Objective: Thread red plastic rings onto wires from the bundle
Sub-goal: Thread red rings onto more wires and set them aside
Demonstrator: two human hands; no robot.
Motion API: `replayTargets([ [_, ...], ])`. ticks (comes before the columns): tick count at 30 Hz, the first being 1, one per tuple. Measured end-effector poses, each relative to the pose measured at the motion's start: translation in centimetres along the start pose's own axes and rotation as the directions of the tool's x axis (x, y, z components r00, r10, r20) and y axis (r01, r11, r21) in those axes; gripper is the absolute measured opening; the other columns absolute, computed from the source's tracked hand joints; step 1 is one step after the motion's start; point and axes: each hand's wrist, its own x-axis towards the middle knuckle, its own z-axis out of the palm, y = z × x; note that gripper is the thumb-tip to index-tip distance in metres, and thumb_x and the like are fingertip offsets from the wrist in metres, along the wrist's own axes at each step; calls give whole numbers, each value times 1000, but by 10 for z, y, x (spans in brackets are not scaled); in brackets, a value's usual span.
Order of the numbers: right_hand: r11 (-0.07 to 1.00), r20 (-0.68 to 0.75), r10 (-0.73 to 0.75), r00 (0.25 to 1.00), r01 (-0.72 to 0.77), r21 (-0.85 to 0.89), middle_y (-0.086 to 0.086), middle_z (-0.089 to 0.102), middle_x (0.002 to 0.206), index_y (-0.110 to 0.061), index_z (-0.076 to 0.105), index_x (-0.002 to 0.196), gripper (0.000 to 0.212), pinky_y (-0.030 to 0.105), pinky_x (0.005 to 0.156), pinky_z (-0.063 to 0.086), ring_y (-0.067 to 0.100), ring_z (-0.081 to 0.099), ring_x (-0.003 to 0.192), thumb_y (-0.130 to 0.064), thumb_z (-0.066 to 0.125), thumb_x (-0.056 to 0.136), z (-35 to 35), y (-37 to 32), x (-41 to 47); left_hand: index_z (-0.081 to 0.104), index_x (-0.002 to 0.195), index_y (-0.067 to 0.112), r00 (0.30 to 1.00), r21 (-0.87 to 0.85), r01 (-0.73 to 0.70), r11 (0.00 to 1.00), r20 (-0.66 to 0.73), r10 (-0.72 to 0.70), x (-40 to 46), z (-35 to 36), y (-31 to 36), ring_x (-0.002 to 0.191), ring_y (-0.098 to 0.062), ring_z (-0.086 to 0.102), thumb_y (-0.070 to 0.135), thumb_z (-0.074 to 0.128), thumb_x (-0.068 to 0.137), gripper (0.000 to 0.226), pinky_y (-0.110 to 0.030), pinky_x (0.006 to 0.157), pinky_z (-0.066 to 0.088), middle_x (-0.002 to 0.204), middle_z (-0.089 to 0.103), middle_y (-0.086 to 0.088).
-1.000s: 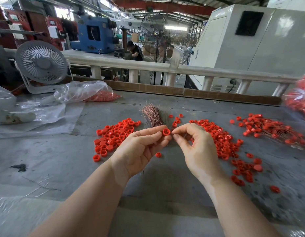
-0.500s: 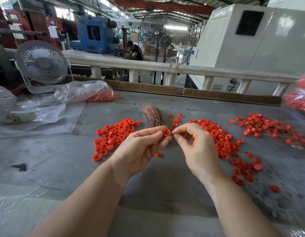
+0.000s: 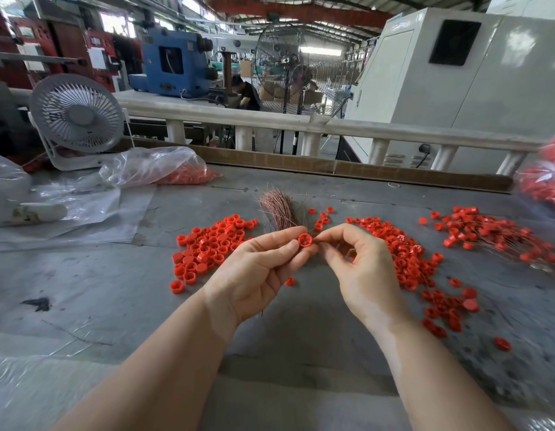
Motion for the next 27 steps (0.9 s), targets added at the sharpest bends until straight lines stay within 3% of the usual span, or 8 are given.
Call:
replayTargets([
  [6, 995, 18, 48, 999, -49, 83, -20, 64, 63, -30, 62, 70, 27, 6, 59, 38, -4, 53, 59, -6, 67, 82, 1, -1, 0, 76, 71, 4, 1000, -8, -7, 1000, 14, 7, -1, 2, 0, 70, -17, 71, -5, 54, 65, 25, -18, 63, 56, 75, 72, -13],
  [19, 947, 37, 163, 986, -167, 273, -13, 69, 70, -21, 61, 79, 17, 11, 67, 48, -1, 63, 67, -6, 69, 81, 1, -3, -1, 74, 73, 0, 998, -43, -6, 999, 59, 9, 0, 2, 1, 72, -15, 71, -2, 55, 69, 20, -17, 63, 56, 84, 71, -16],
  [27, 948, 87, 168, 982, -185, 260, -6, 68, 69, -19, 61, 77, 17, 11, 66, 47, 1, 63, 68, -4, 69, 80, 4, -1, -3, 72, 73, -1, 998, -38, -4, 999, 65, 7, 0, 1, -1, 72, -15, 70, -2, 54, 70, 19, -19, 65, 57, 79, 69, -14],
])
